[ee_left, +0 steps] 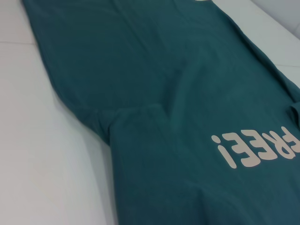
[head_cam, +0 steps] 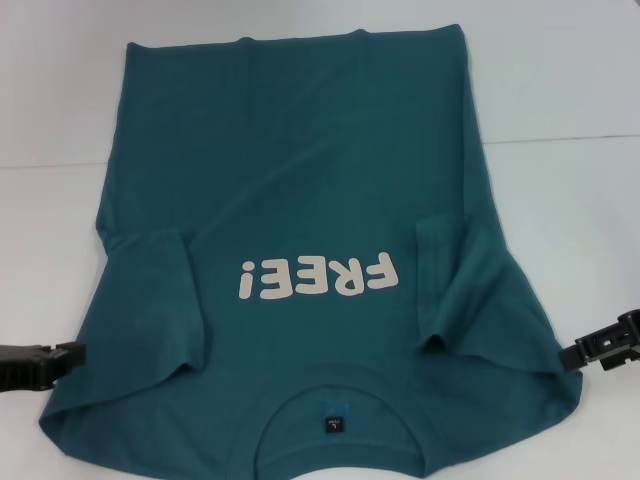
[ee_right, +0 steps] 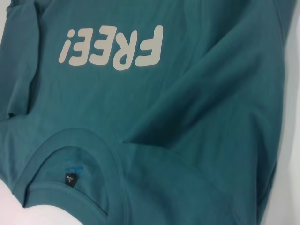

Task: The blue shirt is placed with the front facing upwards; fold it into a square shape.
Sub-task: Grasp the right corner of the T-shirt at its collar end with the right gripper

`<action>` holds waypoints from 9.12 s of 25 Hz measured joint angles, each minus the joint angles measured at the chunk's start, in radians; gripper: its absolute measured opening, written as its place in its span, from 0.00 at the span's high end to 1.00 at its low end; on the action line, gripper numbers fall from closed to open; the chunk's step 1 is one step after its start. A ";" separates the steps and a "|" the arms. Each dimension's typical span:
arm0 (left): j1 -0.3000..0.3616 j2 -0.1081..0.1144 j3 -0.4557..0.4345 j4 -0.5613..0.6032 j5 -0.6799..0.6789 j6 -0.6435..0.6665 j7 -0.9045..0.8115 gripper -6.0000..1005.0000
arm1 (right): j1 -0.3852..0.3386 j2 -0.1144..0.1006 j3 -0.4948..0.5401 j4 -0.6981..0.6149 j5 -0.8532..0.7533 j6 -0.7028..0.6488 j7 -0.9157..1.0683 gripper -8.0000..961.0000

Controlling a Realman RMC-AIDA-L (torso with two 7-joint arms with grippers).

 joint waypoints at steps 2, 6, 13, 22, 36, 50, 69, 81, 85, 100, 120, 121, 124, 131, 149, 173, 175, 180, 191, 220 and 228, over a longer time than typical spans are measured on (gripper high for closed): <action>-0.003 -0.003 -0.001 -0.008 0.000 -0.008 -0.002 0.94 | -0.001 0.001 0.000 -0.002 -0.002 0.004 -0.001 0.14; -0.006 -0.007 0.006 -0.011 0.000 -0.035 -0.038 0.91 | 0.004 0.001 0.003 -0.013 -0.001 -0.001 0.001 0.14; 0.008 -0.007 0.002 0.004 0.017 0.010 -0.065 0.77 | -0.015 0.017 0.049 -0.017 0.003 0.011 -0.054 0.14; -0.007 -0.003 0.038 0.031 0.151 0.002 -0.200 0.50 | -0.012 0.037 0.089 -0.081 0.025 0.035 -0.116 0.15; 0.030 -0.009 0.050 0.195 0.275 0.082 -0.340 0.04 | -0.008 0.055 0.091 -0.057 0.066 0.034 -0.115 0.15; -0.014 -0.004 0.052 0.109 0.292 0.082 -0.331 0.05 | -0.010 0.055 0.089 -0.054 0.067 0.036 -0.134 0.15; -0.029 -0.010 0.090 0.112 0.294 0.090 -0.318 0.48 | -0.010 0.056 0.091 -0.053 0.067 0.032 -0.142 0.15; -0.016 -0.011 0.089 0.126 0.301 0.067 -0.351 0.92 | -0.013 0.054 0.102 -0.052 0.085 0.032 -0.142 0.15; -0.004 -0.014 0.093 0.159 0.300 0.068 -0.366 0.95 | -0.014 0.054 0.102 -0.052 0.085 0.031 -0.142 0.15; -0.002 -0.010 0.029 0.211 0.252 0.134 -0.380 0.94 | -0.017 0.053 0.106 -0.052 0.085 0.032 -0.156 0.15; -0.048 0.019 -0.075 0.058 0.257 0.147 -0.374 0.23 | -0.025 0.053 0.106 -0.049 0.085 0.031 -0.169 0.15; -0.049 0.020 -0.075 0.055 0.257 0.144 -0.374 0.19 | -0.025 0.053 0.106 -0.049 0.085 0.031 -0.169 0.15; -0.050 0.021 -0.071 0.051 0.257 0.137 -0.374 0.09 | -0.025 0.054 0.106 -0.041 0.085 0.031 -0.174 0.15; -0.068 0.022 -0.065 0.018 0.258 0.131 -0.366 0.08 | -0.025 0.053 0.106 -0.037 0.085 0.030 -0.177 0.15; -0.100 0.028 -0.070 -0.026 0.281 0.157 -0.354 0.09 | -0.025 0.049 0.106 -0.037 0.087 0.024 -0.178 0.15; -0.111 0.006 -0.057 -0.010 0.305 0.145 -0.320 0.22 | -0.021 0.051 0.106 -0.037 0.095 0.006 -0.175 0.15; -0.113 0.000 -0.055 0.008 0.309 0.142 -0.320 0.29 | -0.022 0.051 0.106 -0.038 0.095 0.000 -0.172 0.15; -0.113 -0.006 -0.054 0.023 0.312 0.134 -0.325 0.44 | -0.023 0.051 0.112 -0.039 0.097 -0.007 -0.172 0.15; -0.107 -0.006 -0.056 0.023 0.310 0.126 -0.327 0.84 | -0.026 0.052 0.117 -0.038 0.107 -0.015 -0.172 0.15; -0.070 -0.003 -0.065 0.106 0.257 0.151 -0.308 0.93 | -0.047 0.015 0.162 -0.049 0.110 -0.015 -0.190 0.15; -0.059 -0.004 -0.070 0.081 0.261 0.123 -0.332 0.87 | -0.051 0.016 0.164 -0.049 0.110 -0.016 -0.197 0.15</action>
